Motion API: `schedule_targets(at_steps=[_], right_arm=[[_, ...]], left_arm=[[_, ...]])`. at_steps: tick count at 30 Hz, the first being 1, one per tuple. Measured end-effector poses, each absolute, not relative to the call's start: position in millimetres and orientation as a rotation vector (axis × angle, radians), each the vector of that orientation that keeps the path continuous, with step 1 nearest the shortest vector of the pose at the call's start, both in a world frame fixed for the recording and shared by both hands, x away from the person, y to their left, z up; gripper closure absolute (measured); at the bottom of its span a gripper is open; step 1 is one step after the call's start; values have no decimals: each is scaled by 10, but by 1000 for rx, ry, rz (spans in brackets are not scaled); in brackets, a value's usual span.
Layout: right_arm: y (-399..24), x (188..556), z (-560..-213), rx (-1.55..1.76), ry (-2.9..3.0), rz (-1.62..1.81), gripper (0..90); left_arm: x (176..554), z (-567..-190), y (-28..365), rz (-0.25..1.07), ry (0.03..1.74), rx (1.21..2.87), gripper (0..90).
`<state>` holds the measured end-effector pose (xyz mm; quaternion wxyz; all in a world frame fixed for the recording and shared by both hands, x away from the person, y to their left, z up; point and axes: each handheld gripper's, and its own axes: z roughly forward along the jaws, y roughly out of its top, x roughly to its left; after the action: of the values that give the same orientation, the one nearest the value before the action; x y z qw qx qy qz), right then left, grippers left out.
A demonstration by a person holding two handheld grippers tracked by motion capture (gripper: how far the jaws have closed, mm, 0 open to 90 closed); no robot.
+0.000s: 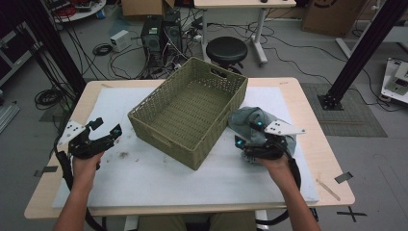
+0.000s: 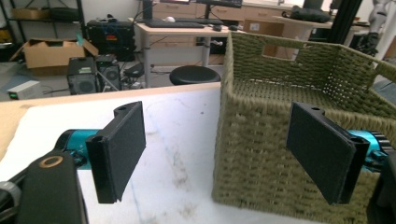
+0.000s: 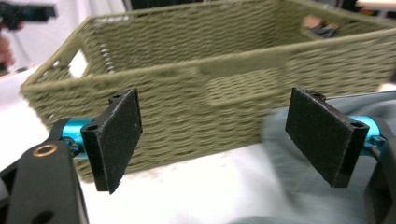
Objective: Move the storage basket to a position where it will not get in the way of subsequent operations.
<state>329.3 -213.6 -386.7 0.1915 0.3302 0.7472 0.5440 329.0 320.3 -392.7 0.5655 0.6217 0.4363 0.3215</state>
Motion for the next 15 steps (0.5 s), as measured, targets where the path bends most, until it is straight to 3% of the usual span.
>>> schedule_targets(at_steps=[15], right_arm=[[-1738,3367,-4039,961,2173,1522,190]], left_arm=[[3728,-3948,2943,631,972,1549,202]])
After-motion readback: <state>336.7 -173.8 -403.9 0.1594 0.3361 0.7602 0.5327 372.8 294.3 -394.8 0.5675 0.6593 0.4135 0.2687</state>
